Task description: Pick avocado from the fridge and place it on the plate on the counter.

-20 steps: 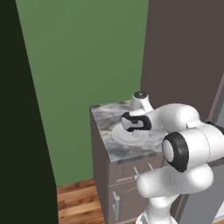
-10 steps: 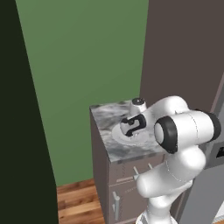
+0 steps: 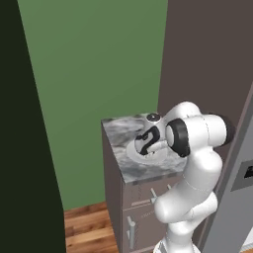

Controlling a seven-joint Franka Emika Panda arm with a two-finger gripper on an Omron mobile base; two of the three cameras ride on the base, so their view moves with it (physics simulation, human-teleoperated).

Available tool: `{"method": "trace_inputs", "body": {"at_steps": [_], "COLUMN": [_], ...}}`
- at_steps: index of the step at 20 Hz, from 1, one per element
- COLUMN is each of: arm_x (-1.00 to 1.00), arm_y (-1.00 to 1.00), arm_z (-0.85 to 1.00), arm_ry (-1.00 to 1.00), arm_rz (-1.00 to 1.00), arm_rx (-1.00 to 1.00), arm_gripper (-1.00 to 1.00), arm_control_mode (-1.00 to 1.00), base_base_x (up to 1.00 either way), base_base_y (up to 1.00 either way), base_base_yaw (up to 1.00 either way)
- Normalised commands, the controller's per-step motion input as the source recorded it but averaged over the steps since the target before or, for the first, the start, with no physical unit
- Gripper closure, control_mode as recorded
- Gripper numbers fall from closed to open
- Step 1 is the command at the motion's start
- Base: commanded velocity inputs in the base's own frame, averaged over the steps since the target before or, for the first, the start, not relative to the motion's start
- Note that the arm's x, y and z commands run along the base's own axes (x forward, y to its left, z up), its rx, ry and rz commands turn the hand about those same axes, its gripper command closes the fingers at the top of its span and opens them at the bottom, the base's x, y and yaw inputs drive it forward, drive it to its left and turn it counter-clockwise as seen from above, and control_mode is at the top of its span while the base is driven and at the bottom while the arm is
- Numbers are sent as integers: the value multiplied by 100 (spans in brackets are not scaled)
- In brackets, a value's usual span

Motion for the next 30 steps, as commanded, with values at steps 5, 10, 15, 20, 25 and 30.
{"method": "trace_inputs", "body": {"at_steps": [5,10,15,20,25,30], "arm_x": [29,18,0,-2,-46,-73], "arm_y": [0,0,-8,-12,-11,0], "arm_z": [-28,-16,0,5,58,88], "arm_ry": [2,1,-2,-11,-27,-25], "arm_rz": [0,0,0,0,0,0], "arm_rx": [0,0,4,7,14,10], "arm_gripper": [100,-100,-100,-100,-100,-100], "arm_control_mode": [-100,-100,-100,-100,-100,-100], "base_base_x": [0,0,0,0,0,0], "base_base_y": [0,0,0,0,0,0], "base_base_yaw": [0,0,0,0,0,0]}}
